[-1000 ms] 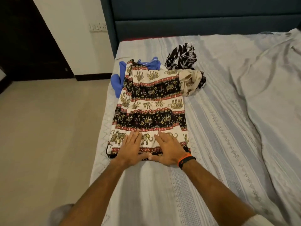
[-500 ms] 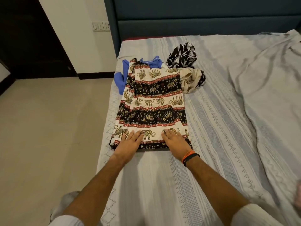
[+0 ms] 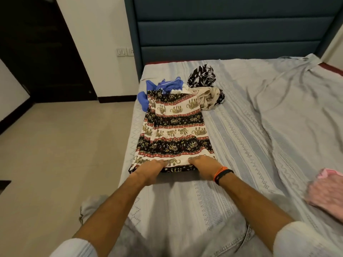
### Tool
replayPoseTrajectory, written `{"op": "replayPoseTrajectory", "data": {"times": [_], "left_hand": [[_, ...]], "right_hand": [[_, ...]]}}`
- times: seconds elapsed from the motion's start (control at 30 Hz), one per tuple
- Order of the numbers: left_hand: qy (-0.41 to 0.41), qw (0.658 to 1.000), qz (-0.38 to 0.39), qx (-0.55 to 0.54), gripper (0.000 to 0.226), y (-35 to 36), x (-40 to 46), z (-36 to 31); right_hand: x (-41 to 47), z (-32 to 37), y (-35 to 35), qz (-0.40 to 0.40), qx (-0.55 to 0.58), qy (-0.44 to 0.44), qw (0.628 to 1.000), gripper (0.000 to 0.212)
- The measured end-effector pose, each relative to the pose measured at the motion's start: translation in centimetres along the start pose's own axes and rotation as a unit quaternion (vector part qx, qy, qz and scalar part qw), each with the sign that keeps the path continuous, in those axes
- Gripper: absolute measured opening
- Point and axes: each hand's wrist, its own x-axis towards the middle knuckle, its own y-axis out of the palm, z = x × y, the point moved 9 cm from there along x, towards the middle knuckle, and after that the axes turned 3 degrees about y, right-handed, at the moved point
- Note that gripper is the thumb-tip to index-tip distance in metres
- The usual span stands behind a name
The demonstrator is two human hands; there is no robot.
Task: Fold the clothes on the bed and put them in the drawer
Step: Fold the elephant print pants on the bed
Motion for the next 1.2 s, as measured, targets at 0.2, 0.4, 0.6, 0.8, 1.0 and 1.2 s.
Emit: {"op": "replayPoseTrajectory", "data": {"times": [0.2,0.4,0.6,0.8,1.0,1.2], "left_hand": [[-0.004,1.000,0.028,-0.013,0.053,0.7,-3.4,-1.9],[-0.017,0.996,0.068,-0.055,0.062,1.3,-4.9,-2.7],[-0.031,0.994,0.022,-0.106,0.056,-0.8,-3.8,-1.4],[-0.094,0.982,-0.077,-0.148,0.045,-6.3,-0.9,3.5],[-0.156,0.964,-0.128,-0.174,0.054,-10.7,4.6,9.6],[-0.202,0.958,-0.152,-0.135,0.045,-12.5,14.2,16.6]], "right_hand": [[-4.4,1.2,-0.3,0.021,0.007,0.005,1.000,0.048],[-6.3,1.6,0.1,0.054,0.028,-0.001,0.998,0.051],[-5.4,0.6,-1.7,0.043,0.073,0.013,0.996,0.050],[-1.3,-2.7,-6.3,-0.004,0.173,0.024,0.985,0.041],[6.4,-6.3,-10.6,-0.024,0.192,0.047,0.980,0.048],[18.0,-10.6,-13.0,-0.052,0.166,0.086,0.981,0.039]]}}
